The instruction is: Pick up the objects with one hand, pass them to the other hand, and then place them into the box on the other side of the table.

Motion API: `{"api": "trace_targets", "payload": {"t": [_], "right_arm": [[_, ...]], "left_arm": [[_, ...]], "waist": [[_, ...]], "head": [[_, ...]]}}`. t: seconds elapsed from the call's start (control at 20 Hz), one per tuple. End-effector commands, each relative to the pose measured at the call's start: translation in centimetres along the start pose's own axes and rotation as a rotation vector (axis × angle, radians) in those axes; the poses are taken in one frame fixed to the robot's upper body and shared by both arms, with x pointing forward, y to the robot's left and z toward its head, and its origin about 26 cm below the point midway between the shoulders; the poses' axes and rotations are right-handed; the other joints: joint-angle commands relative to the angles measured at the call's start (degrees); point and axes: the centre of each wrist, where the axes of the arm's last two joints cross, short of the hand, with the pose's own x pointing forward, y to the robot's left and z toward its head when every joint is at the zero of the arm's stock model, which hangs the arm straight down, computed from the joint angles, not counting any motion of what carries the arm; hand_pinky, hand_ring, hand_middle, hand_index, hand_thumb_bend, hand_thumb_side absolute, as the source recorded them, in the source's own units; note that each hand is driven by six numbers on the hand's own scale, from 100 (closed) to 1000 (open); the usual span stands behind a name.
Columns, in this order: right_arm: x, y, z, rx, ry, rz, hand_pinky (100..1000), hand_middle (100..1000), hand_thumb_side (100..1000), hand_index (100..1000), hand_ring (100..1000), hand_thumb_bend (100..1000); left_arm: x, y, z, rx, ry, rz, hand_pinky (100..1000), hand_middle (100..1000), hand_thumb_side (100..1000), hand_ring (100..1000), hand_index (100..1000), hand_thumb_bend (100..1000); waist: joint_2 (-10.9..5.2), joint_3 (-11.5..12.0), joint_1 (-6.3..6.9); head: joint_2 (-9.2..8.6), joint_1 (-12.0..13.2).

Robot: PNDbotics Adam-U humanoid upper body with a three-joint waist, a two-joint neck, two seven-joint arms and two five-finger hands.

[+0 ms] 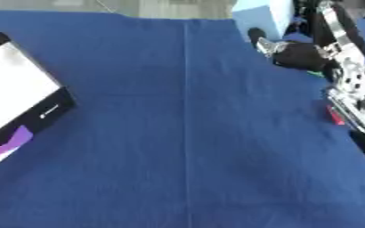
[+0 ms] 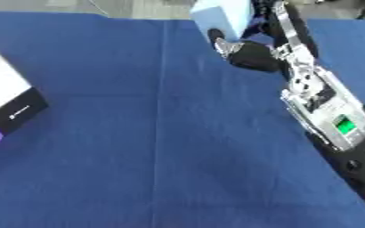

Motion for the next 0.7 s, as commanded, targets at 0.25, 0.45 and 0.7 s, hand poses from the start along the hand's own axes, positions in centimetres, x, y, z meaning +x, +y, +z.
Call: {"api": "trace_targets", "payload": {"t": [0.25,0.45,0.7], "right_arm": [[0.8,0.8,-0.1,-0.004,-0.072,-0.039,580,540,100,548,727,100],[0.8,1.4,0.1,-0.002,-0.074,-0.053,581,541,100,548,726,100],[0.5,2.2,0.3,0.022,-0.076,-0.048,580,540,100,548,723,100]], "left_arm": [[1.6,-0.1,-0.9,-0.119,0.024,-0.115,892,746,632,751,791,124],[1.9,-0.5,-1.3,-0.166,0.052,-0.146,892,748,632,753,793,121],[2.5,-1.4,-2.0,-0.273,0.062,-0.209,888,755,614,759,799,123]], "waist": [[-2.05,0.2,0.52],[-2.19,0.2,0.64],[-2.33,0.5,0.98]], "head": [[0.51,0.1],[0.60,0.3],[0.94,0.4]]}}
